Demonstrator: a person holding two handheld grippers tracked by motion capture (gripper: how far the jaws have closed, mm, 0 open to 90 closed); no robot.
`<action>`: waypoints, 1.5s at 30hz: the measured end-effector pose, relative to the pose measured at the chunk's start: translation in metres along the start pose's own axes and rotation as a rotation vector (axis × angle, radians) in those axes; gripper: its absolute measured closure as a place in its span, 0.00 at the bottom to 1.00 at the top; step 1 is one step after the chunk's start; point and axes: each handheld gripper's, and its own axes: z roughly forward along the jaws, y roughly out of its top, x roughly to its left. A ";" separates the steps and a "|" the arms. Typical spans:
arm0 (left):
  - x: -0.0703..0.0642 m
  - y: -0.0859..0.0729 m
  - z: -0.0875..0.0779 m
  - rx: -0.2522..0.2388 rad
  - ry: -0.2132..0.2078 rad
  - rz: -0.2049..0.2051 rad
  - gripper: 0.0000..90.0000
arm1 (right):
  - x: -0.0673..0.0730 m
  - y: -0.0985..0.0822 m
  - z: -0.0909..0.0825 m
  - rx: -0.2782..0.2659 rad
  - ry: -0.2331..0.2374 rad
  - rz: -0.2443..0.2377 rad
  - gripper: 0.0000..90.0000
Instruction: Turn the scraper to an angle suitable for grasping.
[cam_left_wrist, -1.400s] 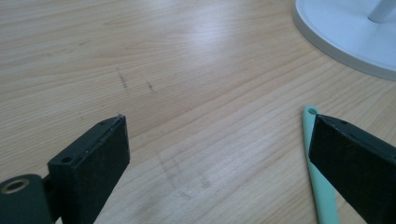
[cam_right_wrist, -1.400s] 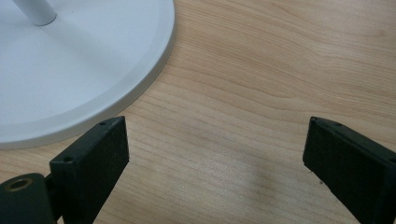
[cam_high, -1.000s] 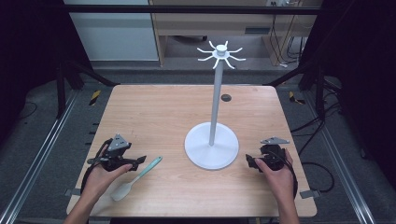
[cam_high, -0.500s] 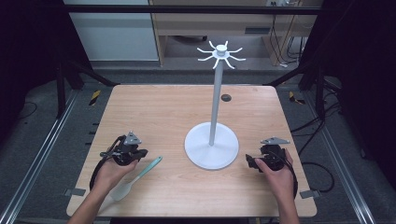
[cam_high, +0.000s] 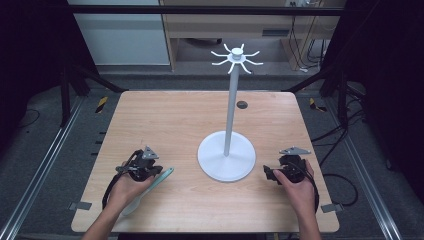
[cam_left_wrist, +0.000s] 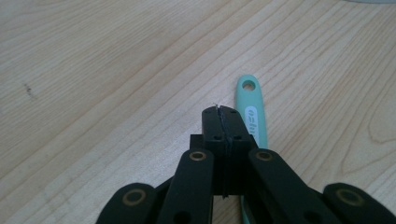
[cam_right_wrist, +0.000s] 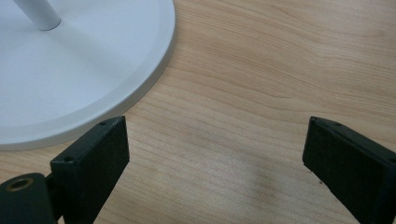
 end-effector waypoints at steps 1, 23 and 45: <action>-0.001 0.000 0.001 -0.006 0.002 -0.003 1.00 | 0.000 0.000 0.000 0.001 0.001 -0.002 0.08; -0.037 -0.001 0.003 0.002 -0.061 0.092 1.00 | 0.001 0.000 0.002 0.007 0.006 -0.006 0.08; -0.048 0.040 -0.013 0.172 -0.063 0.290 0.38 | 0.000 0.000 0.002 0.007 0.008 -0.009 0.08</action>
